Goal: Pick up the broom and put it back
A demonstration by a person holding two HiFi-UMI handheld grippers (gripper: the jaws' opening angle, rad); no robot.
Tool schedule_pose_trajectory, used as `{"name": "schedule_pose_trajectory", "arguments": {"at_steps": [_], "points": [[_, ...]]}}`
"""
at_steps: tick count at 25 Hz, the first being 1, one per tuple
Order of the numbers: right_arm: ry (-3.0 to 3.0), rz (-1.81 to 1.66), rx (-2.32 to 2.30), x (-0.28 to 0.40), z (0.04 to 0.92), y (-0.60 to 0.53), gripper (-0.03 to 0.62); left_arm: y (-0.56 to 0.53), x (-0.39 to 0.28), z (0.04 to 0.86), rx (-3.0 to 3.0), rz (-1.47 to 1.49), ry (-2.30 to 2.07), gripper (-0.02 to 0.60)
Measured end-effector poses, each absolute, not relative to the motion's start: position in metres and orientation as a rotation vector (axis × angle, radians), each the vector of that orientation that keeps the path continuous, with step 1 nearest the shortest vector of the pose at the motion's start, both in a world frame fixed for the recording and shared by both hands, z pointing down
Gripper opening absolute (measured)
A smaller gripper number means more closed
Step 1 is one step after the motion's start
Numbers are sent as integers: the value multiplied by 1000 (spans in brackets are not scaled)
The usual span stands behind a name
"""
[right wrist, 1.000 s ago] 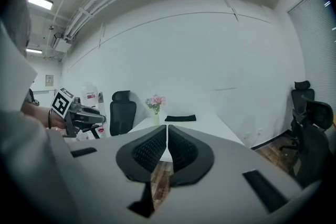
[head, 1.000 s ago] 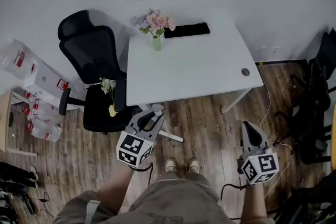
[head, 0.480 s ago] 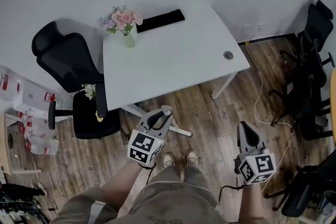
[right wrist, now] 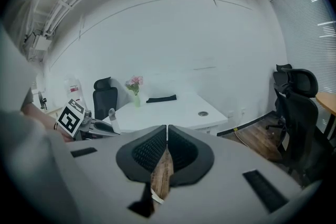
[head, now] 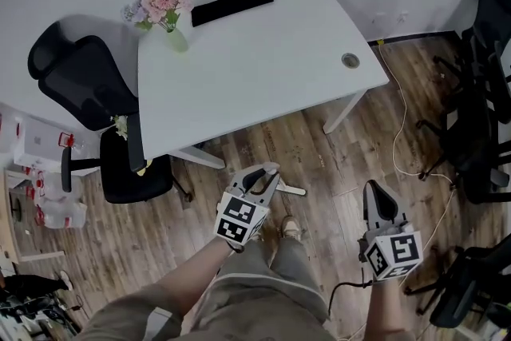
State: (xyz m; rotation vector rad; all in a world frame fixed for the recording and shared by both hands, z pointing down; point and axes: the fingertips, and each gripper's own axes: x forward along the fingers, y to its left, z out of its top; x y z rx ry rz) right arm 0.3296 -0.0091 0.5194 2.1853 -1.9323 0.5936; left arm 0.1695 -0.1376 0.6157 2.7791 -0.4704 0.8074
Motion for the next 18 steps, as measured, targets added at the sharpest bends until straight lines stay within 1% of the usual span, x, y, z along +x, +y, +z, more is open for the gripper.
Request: {"name": "schedule_pose_trajectory", "arguments": {"at_steps": [3, 8, 18], "points": [[-1939, 601, 2161, 331, 540, -12, 34, -136, 179, 633, 2780, 789, -466, 101], [-1930, 648, 2151, 336, 566, -19, 34, -155, 204, 639, 2777, 743, -494, 101], [-1950, 675, 2094, 341, 570, -56, 34, -241, 238, 655, 2633, 751, -663, 103]]}}
